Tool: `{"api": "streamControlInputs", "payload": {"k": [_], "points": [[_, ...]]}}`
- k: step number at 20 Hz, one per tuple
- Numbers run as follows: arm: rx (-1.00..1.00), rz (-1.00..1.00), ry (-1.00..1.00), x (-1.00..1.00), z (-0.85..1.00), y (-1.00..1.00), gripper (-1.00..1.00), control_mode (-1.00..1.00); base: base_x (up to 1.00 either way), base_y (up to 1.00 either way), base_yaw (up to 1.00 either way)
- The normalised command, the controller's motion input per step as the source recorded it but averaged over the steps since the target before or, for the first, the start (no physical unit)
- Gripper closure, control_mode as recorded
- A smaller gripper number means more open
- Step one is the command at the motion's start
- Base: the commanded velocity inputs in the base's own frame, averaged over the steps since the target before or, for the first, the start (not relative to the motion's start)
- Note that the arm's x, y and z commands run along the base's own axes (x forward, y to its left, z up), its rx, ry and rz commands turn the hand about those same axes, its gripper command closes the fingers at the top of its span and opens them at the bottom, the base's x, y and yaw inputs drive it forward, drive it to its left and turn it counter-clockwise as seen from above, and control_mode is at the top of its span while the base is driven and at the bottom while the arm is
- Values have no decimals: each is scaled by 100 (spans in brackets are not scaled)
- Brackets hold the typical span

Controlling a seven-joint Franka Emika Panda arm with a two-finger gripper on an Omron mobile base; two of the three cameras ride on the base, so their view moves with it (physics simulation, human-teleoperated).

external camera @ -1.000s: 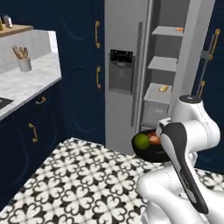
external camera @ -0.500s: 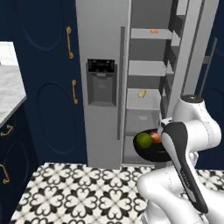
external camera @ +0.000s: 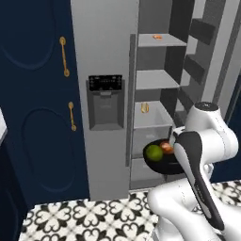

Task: Pick the chicken drumstick and lime from their plates and place them in the bowl. Then put the bowl in the fridge.

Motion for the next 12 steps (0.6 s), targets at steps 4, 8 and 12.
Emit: {"api": "streamControlInputs", "payload": {"k": [4, 8, 12], "points": [[0, 0, 0, 0, 0, 0, 100, 100, 76, 57, -34], [0, 0, 0, 0, 0, 0, 100, 100, 0, 0, -31], [0, 0, 0, 0, 0, 0, 100, 100, 45, 0, -12]]}}
